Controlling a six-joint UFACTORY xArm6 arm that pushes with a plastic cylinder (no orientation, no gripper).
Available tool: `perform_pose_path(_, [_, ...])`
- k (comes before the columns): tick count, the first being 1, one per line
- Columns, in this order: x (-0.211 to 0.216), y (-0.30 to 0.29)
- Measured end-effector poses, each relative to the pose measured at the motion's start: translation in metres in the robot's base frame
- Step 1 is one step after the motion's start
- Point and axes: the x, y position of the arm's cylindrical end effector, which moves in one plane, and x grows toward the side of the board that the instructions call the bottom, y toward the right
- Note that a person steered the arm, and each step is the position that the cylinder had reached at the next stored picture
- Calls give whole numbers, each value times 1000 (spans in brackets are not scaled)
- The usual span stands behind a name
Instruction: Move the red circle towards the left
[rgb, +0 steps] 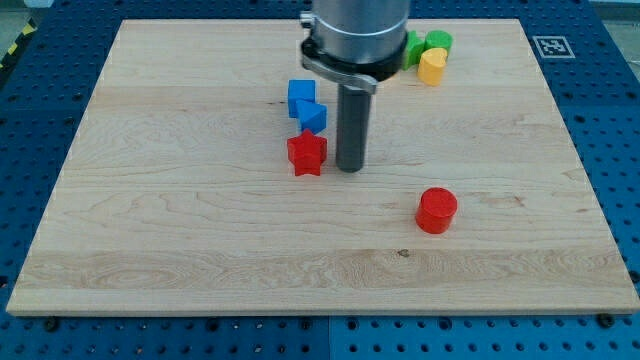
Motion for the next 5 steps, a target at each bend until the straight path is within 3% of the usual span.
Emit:
perform_pose_path(2, [6,132])
perform_pose_path(5, [19,144])
